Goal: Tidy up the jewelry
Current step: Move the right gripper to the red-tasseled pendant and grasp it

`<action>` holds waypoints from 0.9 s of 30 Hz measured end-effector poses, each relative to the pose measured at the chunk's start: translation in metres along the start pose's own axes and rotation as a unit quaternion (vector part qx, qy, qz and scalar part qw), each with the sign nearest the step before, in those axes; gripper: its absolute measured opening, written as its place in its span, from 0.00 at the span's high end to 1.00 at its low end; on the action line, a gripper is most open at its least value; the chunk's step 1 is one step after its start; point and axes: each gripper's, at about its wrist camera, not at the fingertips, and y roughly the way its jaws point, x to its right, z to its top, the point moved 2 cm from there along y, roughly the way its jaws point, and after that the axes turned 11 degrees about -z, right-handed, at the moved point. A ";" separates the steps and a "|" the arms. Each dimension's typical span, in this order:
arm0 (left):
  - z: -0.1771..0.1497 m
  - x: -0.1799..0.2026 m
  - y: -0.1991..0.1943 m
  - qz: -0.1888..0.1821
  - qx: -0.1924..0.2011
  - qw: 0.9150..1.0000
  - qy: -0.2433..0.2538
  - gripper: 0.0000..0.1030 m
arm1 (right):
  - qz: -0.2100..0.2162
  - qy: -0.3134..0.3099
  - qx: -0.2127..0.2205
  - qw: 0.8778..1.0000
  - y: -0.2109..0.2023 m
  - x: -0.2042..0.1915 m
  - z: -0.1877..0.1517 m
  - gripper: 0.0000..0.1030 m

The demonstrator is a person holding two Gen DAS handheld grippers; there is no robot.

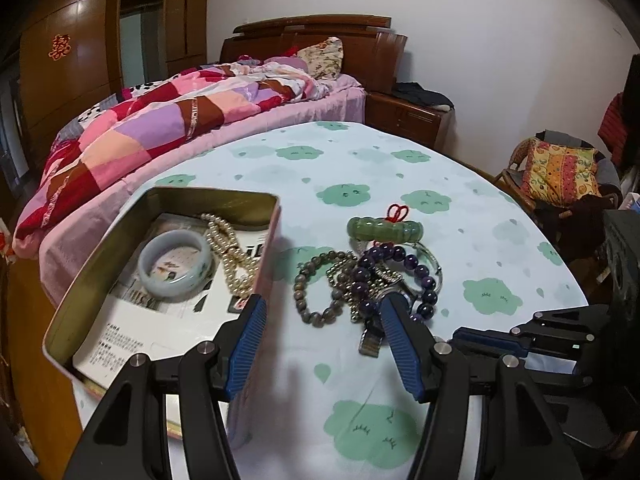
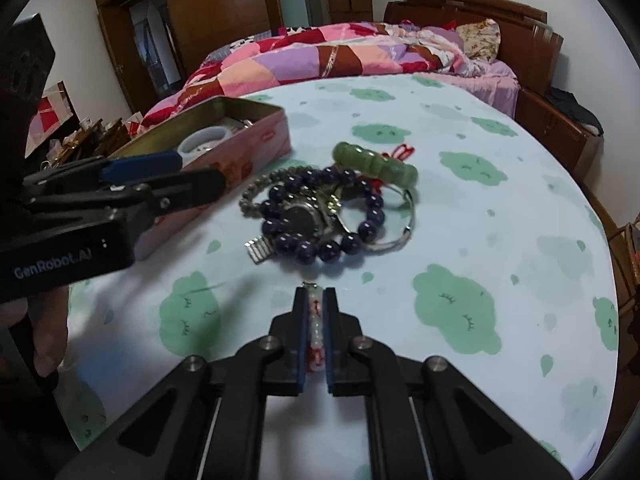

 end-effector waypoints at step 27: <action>-0.001 0.003 0.015 -0.002 -0.013 1.000 0.002 0.41 | 0.007 -0.004 -0.002 1.000 -0.006 0.002 -0.014 0.85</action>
